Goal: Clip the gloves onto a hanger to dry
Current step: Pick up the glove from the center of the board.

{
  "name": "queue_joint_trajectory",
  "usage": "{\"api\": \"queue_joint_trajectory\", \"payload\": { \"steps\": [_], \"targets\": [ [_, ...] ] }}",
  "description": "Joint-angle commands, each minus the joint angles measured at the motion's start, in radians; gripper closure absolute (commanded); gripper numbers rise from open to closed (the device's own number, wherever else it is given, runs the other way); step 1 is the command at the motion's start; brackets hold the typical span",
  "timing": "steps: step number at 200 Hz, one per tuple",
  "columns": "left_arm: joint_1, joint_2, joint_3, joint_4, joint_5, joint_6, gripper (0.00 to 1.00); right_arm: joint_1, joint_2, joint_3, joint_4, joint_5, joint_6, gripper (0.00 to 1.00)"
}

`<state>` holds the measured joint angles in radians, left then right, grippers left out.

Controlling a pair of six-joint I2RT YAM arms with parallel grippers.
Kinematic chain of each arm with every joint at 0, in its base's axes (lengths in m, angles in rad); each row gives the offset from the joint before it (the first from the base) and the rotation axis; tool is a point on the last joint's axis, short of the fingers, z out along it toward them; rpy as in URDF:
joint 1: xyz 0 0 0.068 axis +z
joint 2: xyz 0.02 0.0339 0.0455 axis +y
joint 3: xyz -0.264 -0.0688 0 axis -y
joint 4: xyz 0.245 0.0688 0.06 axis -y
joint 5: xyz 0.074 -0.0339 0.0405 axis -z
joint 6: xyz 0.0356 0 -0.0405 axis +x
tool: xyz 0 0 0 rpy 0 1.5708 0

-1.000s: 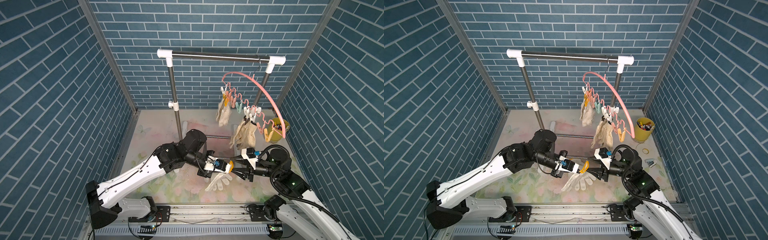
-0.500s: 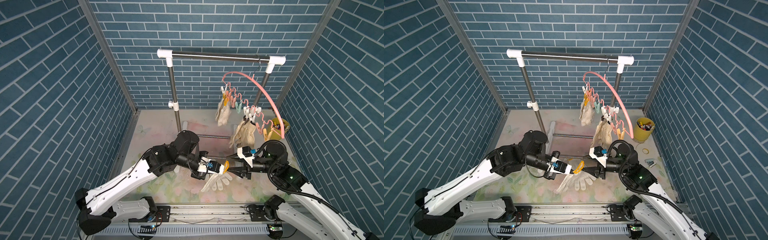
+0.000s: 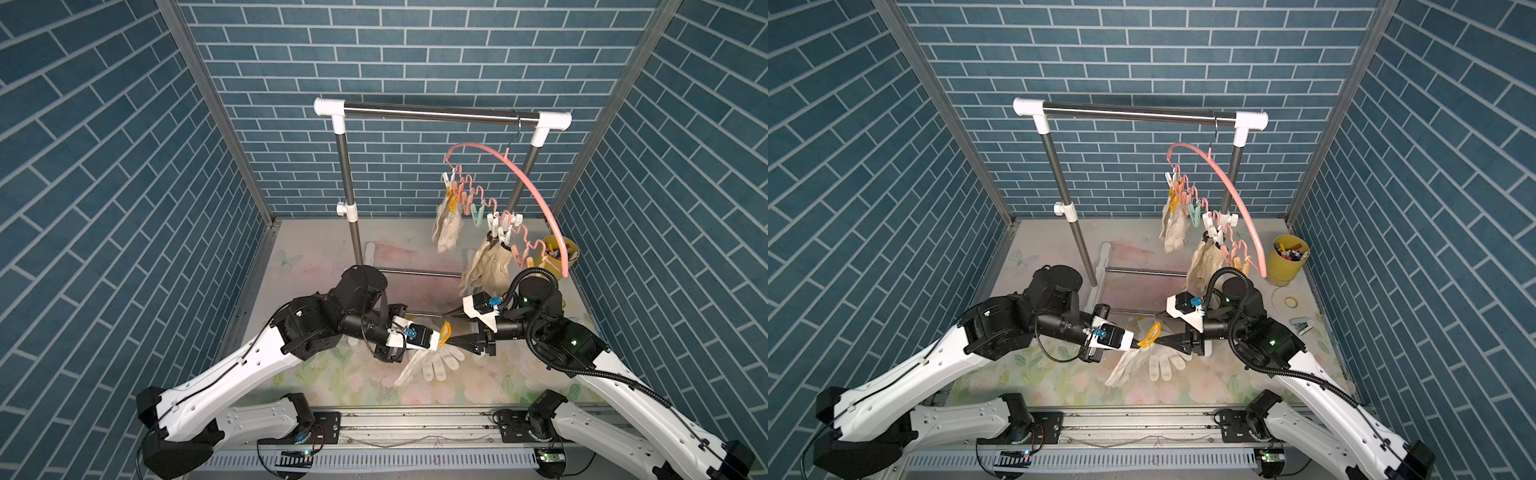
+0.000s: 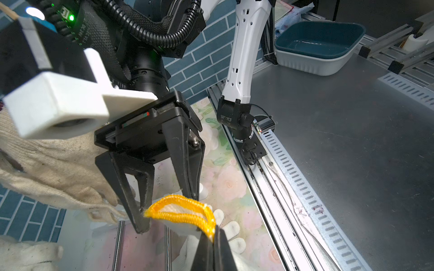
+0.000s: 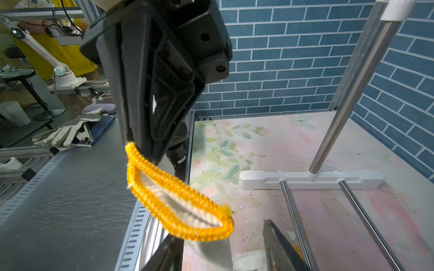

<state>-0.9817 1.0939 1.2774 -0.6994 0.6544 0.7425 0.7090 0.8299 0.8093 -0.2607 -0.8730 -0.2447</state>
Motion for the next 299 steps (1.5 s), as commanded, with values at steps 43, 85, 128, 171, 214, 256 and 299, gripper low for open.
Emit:
{"api": "queue_joint_trajectory", "payload": {
  "steps": [43, 85, 128, 171, 214, 256, 299],
  "targets": [
    [0.005, -0.012, -0.021, -0.011, 0.011, -0.015, 1.0, 0.059, 0.026, 0.069, -0.007, -0.022, -0.111, 0.47],
    [0.005, -0.036, -0.045, 0.015, -0.003, -0.022, 1.0, 0.081, 0.03, 0.092, -0.055, -0.03, -0.142, 0.66],
    [0.014, -0.067, -0.074, 0.07, -0.013, -0.041, 1.0, 0.097, 0.052, 0.11, -0.099, -0.044, -0.168, 0.94],
    [0.014, -0.121, -0.137, 0.209, -0.159, -0.105, 0.8, 0.102, 0.06, 0.145, -0.147, -0.032, -0.185, 1.0],
    [0.015, -0.212, -0.236, 0.395, -0.273, -0.204, 0.48, 0.103, 0.033, 0.171, -0.171, 0.088, -0.149, 1.0],
    [0.014, -0.245, -0.41, 0.656, -0.207, -0.378, 0.45, 0.105, 0.018, 0.158, -0.119, 0.174, -0.094, 1.0],
    [0.012, -0.204, -0.502, 0.81, -0.204, -0.48, 0.45, 0.107, 0.02, 0.157, -0.076, 0.23, -0.074, 1.0]
  ]
}}
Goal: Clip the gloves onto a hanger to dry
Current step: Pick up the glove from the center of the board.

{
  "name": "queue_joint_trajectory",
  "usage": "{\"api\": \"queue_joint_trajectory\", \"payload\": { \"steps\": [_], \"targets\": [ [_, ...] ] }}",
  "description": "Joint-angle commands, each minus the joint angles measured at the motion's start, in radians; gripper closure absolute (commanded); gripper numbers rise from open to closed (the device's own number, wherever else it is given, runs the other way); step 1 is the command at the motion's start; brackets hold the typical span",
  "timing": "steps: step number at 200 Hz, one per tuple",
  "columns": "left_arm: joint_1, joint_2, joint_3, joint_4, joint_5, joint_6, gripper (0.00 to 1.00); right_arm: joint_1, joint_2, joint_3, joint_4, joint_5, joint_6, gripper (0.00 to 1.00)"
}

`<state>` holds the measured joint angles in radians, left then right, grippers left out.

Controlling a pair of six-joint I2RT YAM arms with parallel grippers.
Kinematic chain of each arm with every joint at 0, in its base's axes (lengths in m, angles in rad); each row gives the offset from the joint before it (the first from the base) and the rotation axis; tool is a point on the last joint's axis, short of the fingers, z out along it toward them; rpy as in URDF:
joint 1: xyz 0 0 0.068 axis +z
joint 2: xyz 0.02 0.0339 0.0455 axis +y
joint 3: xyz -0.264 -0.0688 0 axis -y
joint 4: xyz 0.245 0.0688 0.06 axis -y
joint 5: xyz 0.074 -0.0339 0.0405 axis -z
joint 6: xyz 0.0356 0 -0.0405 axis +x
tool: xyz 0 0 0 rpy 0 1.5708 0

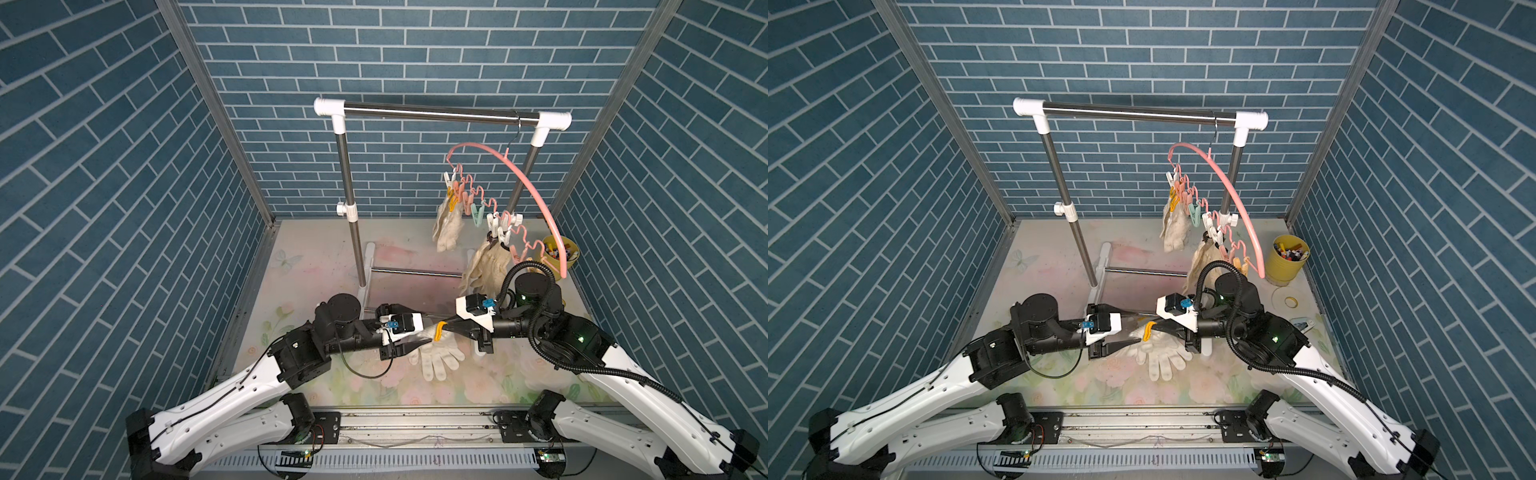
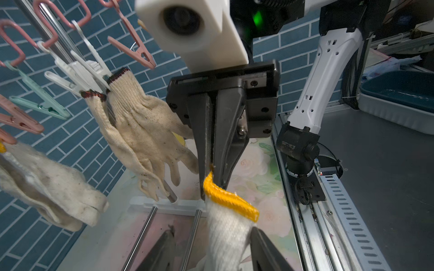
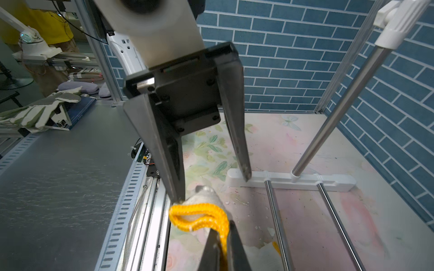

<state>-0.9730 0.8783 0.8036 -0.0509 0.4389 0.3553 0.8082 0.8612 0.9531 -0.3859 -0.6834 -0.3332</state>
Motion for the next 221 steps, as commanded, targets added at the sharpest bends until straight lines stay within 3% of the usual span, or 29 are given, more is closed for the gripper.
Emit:
{"api": "queue_joint_trajectory", "payload": {
  "steps": [1, 35, 66, 87, 118, 163, 181, 198, 221],
  "targets": [
    [0.003, 0.012, -0.031, 0.166, 0.012, -0.095, 0.45, 0.008, -0.011, 0.013, 0.049, 0.041, 0.015, 1.0],
    [-0.003, 0.014, -0.066, 0.24, 0.011, -0.11, 0.45, 0.01, -0.006, 0.011, 0.047, 0.071, 0.021, 1.0],
    [-0.032, 0.008, -0.095, 0.293, -0.058, -0.101, 0.47, 0.01, -0.006, 0.01, 0.051, 0.073, 0.029, 1.0],
    [-0.052, 0.023, -0.111, 0.339, -0.069, -0.098, 0.59, 0.01, -0.005, 0.013, 0.051, 0.07, 0.034, 1.0],
    [-0.058, 0.067, -0.107, 0.332, -0.024, -0.08, 0.88, 0.012, -0.001, 0.019, 0.048, 0.064, 0.04, 1.0],
    [-0.058, 0.05, -0.125, 0.338, -0.036, -0.054, 1.0, 0.011, -0.015, 0.025, 0.016, 0.086, 0.027, 1.0],
    [-0.058, 0.033, -0.126, 0.328, -0.06, -0.031, 1.0, 0.011, -0.028, 0.048, -0.045, 0.116, 0.019, 0.88],
    [-0.057, 0.02, -0.115, 0.3, -0.085, 0.013, 1.0, 0.012, -0.026, 0.116, -0.151, 0.162, 0.071, 0.55],
    [-0.056, 0.024, -0.086, 0.259, -0.136, 0.059, 1.0, 0.01, 0.02, 0.265, -0.364, 0.21, 0.105, 0.47]
  ]
}}
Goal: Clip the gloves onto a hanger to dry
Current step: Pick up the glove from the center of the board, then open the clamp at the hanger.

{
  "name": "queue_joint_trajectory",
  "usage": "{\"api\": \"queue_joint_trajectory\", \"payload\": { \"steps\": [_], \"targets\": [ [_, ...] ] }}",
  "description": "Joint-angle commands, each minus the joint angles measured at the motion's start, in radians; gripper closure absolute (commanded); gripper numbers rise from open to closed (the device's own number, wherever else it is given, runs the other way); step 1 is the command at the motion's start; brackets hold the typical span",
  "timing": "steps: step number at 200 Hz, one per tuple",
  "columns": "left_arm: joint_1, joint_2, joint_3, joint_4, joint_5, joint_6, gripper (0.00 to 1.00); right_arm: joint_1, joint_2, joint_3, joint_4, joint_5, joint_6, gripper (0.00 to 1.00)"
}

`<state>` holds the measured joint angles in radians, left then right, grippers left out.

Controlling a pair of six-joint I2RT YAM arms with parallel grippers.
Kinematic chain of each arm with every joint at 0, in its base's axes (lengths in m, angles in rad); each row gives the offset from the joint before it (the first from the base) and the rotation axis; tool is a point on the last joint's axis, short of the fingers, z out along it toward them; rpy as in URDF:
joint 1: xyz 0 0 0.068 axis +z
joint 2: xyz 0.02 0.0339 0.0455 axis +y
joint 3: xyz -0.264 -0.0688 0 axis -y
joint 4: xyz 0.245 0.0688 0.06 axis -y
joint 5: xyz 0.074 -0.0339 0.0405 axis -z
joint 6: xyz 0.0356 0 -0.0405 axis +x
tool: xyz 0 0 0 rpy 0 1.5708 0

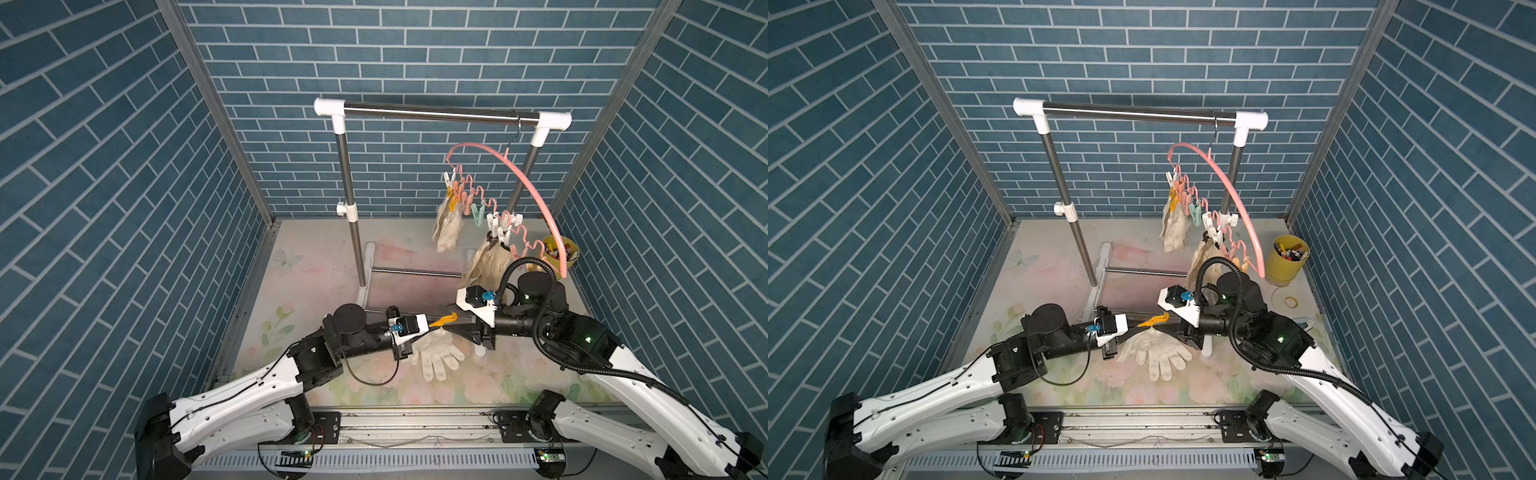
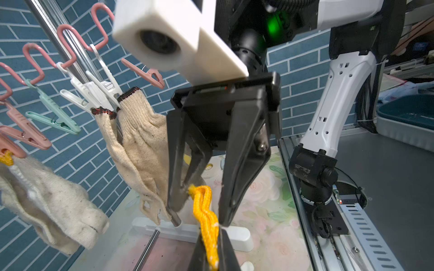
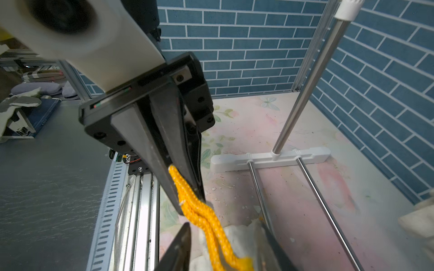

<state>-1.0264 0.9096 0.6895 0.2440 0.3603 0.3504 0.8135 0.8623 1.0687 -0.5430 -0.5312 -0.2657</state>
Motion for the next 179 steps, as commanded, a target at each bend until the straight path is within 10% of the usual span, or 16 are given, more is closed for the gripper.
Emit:
{"api": "queue_joint_trajectory", "payload": {
  "steps": [1, 55, 179],
  "targets": [
    [-0.002, -0.007, 0.029, -0.036, -0.063, 0.063, 1.0, 0.005, 0.022, 0.158, -0.215, 0.061, 0.039, 0.47],
    [-0.002, 0.08, 0.157, -0.069, -0.205, -0.023, 1.0, 0.004, 0.014, 0.258, -0.446, 0.217, 0.329, 0.51],
    [0.0, 0.148, 0.426, -0.222, -0.307, -0.145, 1.0, 0.004, -0.154, -0.171, -0.534, 0.685, 1.082, 0.63]
  ]
}}
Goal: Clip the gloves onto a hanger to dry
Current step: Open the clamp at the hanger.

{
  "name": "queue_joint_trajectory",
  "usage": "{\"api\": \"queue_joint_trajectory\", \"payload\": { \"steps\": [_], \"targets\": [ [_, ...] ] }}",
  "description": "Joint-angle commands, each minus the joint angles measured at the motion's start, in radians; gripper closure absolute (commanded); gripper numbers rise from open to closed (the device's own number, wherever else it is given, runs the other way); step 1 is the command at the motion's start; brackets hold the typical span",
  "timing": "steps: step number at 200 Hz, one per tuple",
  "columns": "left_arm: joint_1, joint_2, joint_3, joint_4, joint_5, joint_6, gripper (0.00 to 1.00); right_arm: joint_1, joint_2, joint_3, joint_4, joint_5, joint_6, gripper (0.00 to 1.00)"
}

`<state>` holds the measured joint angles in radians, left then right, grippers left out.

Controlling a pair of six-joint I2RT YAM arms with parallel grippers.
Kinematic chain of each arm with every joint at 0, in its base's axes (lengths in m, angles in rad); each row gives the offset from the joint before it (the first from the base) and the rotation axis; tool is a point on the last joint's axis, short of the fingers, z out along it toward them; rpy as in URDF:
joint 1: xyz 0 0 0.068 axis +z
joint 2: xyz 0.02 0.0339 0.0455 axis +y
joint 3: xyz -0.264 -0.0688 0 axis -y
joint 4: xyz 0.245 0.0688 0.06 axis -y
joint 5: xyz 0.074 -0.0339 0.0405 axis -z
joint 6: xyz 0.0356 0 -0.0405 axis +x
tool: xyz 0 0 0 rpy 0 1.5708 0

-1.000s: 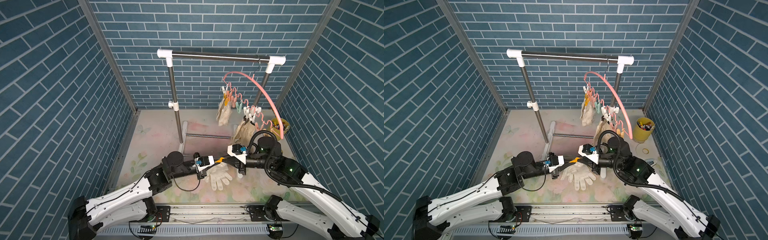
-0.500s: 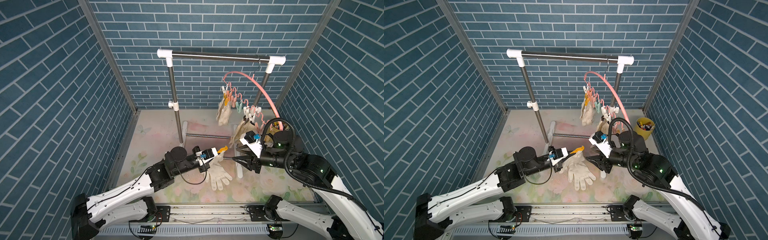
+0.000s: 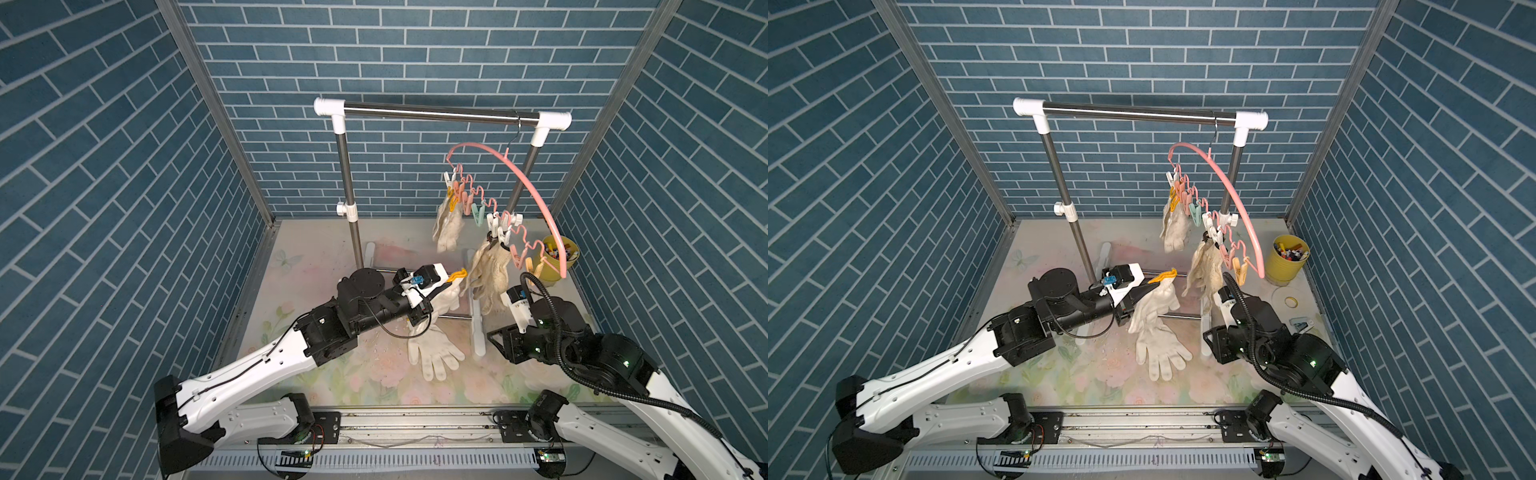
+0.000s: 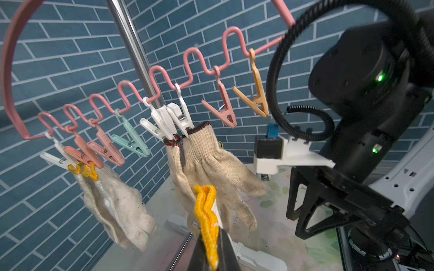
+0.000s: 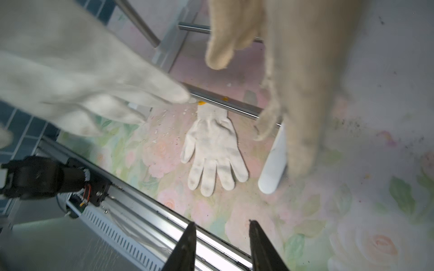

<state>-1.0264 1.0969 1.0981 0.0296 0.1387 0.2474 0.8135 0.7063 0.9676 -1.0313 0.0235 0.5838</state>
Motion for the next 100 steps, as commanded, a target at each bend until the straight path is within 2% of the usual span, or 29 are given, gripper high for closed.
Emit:
{"api": "queue_joint_trajectory", "payload": {
  "steps": [1, 20, 46, 72, 100],
  "targets": [
    [0.0, -0.041, 0.017, -0.006, -0.09, -0.044, 1.0, 0.004, 0.003, -0.074, -0.045, 0.132, 0.236, 0.63],
    [0.0, -0.039, 0.039, -0.024, -0.165, -0.102, 1.0, 0.003, 0.013, -0.104, -0.037, 0.163, 0.307, 0.62],
    [0.001, -0.006, 0.1, -0.099, -0.16, -0.165, 1.0, -0.03, 0.01, -0.106, -0.027, 0.187, 0.359, 0.62],
    [0.0, 0.016, 0.12, -0.102, -0.141, -0.217, 1.0, -0.131, 0.005, -0.135, -0.01, 0.089, 0.357, 0.63],
    [0.0, 0.039, 0.131, -0.081, -0.173, -0.255, 1.0, -0.245, -0.034, -0.196, 0.023, -0.018, 0.381, 0.63]
  ]
}}
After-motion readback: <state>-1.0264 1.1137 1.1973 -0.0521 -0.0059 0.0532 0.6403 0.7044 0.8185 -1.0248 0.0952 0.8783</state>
